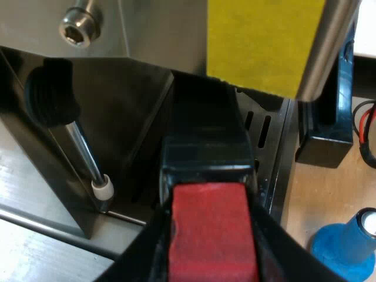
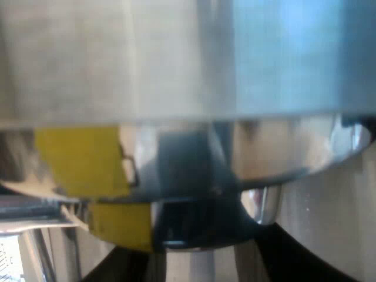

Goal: Put the handle in the coffee machine

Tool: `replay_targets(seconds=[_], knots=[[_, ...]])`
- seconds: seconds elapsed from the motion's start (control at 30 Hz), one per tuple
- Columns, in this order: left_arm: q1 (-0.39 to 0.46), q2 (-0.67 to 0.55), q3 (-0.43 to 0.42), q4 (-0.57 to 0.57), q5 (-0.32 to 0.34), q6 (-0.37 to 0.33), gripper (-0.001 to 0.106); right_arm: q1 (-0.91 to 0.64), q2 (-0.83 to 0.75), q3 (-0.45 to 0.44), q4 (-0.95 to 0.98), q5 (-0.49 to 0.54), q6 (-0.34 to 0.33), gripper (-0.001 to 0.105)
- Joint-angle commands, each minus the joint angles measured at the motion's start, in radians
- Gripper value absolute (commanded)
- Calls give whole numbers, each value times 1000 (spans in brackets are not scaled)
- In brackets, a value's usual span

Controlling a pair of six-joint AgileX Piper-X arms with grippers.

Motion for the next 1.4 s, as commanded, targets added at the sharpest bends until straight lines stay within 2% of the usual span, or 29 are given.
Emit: replay_targets(seconds=[0.03,0.17,0.2,0.23,0.47,0.53,1.0,1.1,1.17,1.2,1.27,1.33,1.4], knots=[[30,-36,-36,-20,139,-8,1,-3,-37,-13,-120,1,-2,32],[30,-36,-36,-20,111,-8,2,-3,-37,-13,-137,1,-2,32],[30,-36,-36,-20,97,-8,5,-3,-37,-13,-145,1,-2,32],[30,-36,-36,-20,85,-8,10,-3,-37,-13,-148,1,-2,32],[30,-36,-36,-20,78,-8,64,-3,-37,-13,-158,1,-2,32],[30,-36,-36,-20,78,-8,71,-3,-37,-13,-168,1,-2,32],[34,-36,-42,-20,78,-10,72,-3,-37,-13,-180,1,-2,32],[50,-36,-73,-16,78,-41,63,-3,-37,-13,-180,1,-2,32],[66,-36,-110,-18,78,-71,46,-3,-37,-13,-180,1,-2,32],[69,-36,-117,-18,78,-76,42,-3,-37,-13,-180,1,-2,32],[81,-36,-153,-21,78,-83,17,-3,-37,-13,-180,1,-2,32],[86,-36,-169,-23,55,-81,0,-3,-37,-13,-180,1,-2,32],[86,-36,-171,-44,6,-83,1,-3,-37,-13,-180,1,-2,32]])
